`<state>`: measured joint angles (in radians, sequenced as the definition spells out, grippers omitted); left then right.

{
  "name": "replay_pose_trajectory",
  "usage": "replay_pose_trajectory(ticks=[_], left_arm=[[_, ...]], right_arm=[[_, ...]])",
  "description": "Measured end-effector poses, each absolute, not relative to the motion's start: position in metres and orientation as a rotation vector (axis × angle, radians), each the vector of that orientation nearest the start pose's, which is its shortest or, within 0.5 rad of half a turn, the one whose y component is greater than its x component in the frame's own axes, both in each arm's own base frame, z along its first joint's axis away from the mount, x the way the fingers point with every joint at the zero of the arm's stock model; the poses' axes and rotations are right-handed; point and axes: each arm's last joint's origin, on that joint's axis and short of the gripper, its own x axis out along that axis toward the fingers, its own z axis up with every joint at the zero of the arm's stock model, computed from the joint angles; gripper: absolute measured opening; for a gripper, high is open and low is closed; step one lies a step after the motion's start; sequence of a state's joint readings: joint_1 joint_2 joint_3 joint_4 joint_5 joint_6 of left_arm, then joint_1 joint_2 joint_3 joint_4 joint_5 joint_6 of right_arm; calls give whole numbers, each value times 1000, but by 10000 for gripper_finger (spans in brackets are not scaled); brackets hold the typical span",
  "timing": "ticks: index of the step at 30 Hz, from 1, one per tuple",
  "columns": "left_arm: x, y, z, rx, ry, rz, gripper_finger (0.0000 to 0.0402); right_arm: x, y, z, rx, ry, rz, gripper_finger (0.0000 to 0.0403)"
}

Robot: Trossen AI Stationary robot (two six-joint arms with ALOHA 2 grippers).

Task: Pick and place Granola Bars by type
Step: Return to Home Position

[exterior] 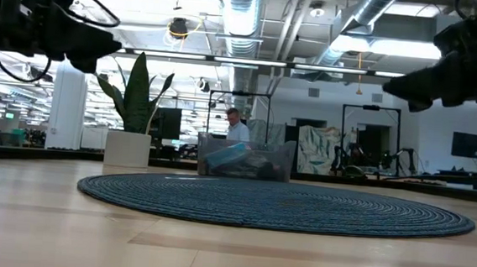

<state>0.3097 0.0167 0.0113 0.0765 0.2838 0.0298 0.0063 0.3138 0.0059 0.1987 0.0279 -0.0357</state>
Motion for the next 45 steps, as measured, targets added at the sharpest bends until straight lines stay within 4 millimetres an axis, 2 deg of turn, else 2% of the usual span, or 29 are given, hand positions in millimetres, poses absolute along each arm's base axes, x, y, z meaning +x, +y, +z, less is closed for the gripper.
replay_pose_trajectory(ticks=[6, 12, 18, 28, 45], left_arm=[[96, 16, 173, 63, -70, -31, 137], [96, 12, 173, 80, -70, -67, 137], [96, 10, 174, 120, -87, -109, 137], [95, 10, 174, 151, -90, -109, 137], [96, 11, 173, 161, -65, -74, 137]], right_arm=[[116, 0, 152, -45, 165, -17, 98], [117, 0, 163, -112, 48, -9, 98], [116, 2, 167, -164, 2, 58, 98], [100, 1, 176, -169, -114, 43, 98], [97, 9, 167, -157, -29, 122, 98]])
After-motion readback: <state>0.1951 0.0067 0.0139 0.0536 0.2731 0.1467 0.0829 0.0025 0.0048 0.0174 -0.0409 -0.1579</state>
